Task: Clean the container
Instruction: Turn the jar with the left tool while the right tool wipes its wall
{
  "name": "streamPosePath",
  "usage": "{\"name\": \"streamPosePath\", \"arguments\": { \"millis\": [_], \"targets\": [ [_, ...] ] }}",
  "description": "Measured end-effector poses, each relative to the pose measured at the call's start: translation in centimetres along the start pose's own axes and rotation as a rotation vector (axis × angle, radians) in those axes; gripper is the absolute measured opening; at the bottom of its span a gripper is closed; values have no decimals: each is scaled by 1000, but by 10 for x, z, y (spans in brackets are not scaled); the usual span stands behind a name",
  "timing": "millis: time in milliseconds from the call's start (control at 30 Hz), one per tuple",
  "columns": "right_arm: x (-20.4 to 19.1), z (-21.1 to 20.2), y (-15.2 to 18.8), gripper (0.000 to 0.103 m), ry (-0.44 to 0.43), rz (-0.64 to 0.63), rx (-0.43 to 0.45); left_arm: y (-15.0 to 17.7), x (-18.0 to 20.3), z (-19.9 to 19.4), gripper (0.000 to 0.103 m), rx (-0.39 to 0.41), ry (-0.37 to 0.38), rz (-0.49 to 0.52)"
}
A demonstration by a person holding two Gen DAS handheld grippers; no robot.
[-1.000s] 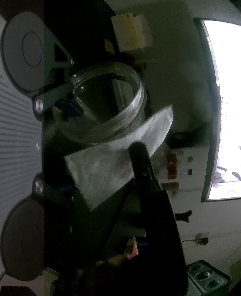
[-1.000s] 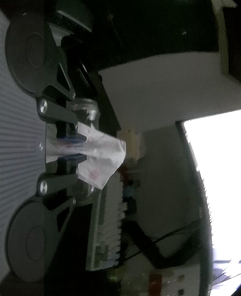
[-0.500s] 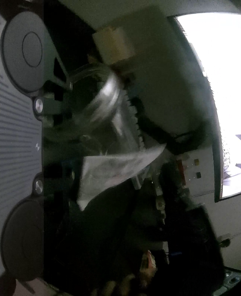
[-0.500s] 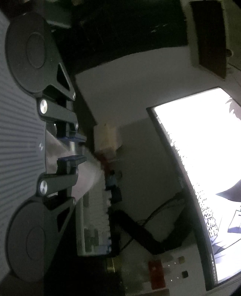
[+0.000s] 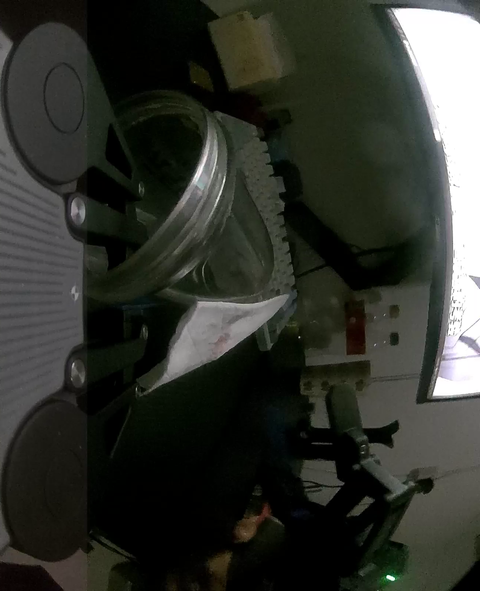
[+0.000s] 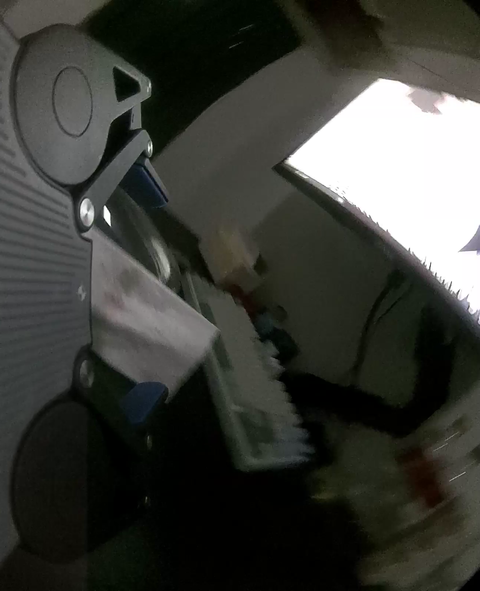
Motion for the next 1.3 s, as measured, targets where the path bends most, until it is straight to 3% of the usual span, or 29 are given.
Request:
{"name": "streamPosePath", "arguments": {
  "millis": [100, 167, 200, 233, 267, 300, 367, 433, 467, 567, 700, 767, 800, 900, 967, 1067, 1200, 1267, 1300],
  "targets": [
    [4, 21, 7, 103, 58, 119, -44, 1, 3, 2, 10, 3, -5, 2],
    [4, 37, 12, 100, 91, 133, -64, 1, 5, 1, 10, 6, -14, 13],
    [4, 42, 14, 83, 113, 112, -50, 2, 6, 1, 10, 7, -20, 18],
    [4, 43, 17, 76, 119, 101, -24, 3, 8, 1, 11, 8, -23, 22],
    [7, 42, 18, 56, 101, 120, 2, 4, 9, 0, 11, 11, -26, 26],
    [13, 40, 18, 9, 78, 150, 12, 4, 9, 0, 11, 18, -32, 30],
    [21, 34, 14, 5, 49, 179, 35, 5, 8, -3, 11, 15, -39, 28],
    [24, 16, 4, 4, 19, 175, 112, 4, 7, -4, 16, 7, -50, 25],
    [22, 5, -1, 4, 12, 160, 147, 4, 7, -4, 21, 5, -59, 25],
    [10, -28, -15, 6, -24, 75, 232, 4, 7, -5, 23, 17, -88, 38],
    [-28, -70, -20, 7, -53, -154, 357, -4, 15, 2, 17, 46, -111, 56],
    [-42, -85, -16, 7, -68, -231, 410, -8, 18, 5, 5, 54, -91, 52],
    [-46, -90, -14, 7, -90, -250, 427, -11, 19, 6, 5, 51, -76, 40],
    [-54, -92, -11, 7, -106, -297, 414, -16, 19, 3, 4, 29, -9, 8],
    [-56, -90, -7, 7, -99, -326, 387, -14, 17, -7, 5, 41, 99, -2],
    [-54, -85, -4, 8, -122, -344, 330, 0, 23, -26, 5, 74, 210, 67],
    [-63, -72, 4, 8, -158, -422, 233, 24, 38, -39, 11, 66, 203, 179],
    [-68, -62, 12, 8, -153, -440, 202, 31, 43, -39, 40, 46, 115, 207],
    [-70, -56, 16, 8, -159, -443, 190, 33, 44, -38, 46, 48, 78, 203]
  ]
}}
Point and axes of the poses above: each gripper's, at about its wrist camera, not at the fingertips, and z roughly the way its jaws point, x to its right, y to its underside, the point moved 1 cm from there along z, roughly the way its jaws point, and after that the axes turned 3 degrees about -z, right-handed, at the moved point
